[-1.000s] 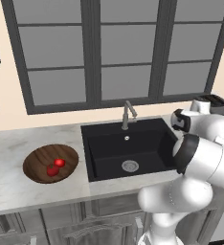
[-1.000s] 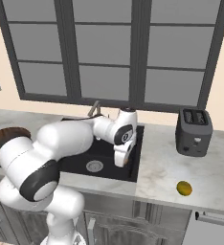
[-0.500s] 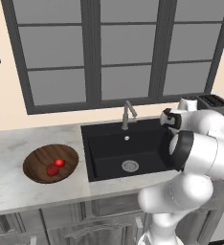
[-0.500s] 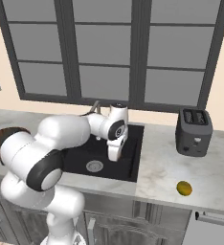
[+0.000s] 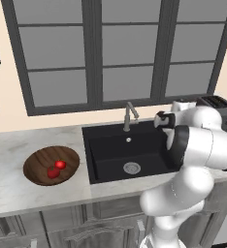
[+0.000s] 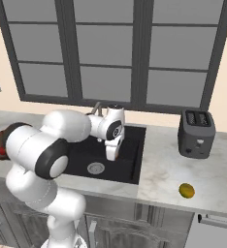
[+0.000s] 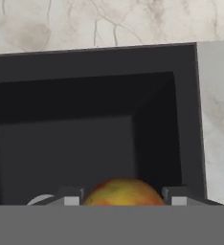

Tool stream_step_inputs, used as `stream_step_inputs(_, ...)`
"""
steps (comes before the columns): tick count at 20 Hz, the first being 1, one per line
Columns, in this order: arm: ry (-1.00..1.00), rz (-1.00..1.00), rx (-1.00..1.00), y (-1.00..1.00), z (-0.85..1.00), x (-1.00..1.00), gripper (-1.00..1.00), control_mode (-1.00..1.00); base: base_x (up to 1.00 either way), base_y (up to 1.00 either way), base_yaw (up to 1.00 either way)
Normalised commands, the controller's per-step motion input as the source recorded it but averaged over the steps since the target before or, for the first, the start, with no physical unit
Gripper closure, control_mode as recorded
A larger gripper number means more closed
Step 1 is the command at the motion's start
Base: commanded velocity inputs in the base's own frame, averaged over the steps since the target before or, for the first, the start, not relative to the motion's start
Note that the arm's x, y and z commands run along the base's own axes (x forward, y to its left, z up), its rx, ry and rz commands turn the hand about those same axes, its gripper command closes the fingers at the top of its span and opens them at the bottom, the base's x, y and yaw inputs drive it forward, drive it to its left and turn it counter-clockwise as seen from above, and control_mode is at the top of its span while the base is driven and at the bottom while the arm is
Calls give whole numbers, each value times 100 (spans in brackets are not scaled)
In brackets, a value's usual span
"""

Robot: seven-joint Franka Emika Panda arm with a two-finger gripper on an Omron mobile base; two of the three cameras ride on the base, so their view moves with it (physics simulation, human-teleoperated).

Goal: There is a mixed pile of frozen fruits and vegetables on the counter. Locate all the frozen vegetables and place the items in a bowl on the counter. Take all the frozen fruits and defrost them in a running sink.

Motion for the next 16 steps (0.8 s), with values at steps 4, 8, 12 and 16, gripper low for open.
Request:
stream_step_inputs(4,0,1,0,5,-14,26,100,-100,0,0,0)
stream_step_inputs(8,-1,0,0,0,-20,20,100,-100,0,0,0)
stream_step_inputs(12,0,0,0,1,-32,17,100,-100,0,0,0)
stream_step_inputs(16,0,0,0,5,-37,14,100,-100,0,0,0)
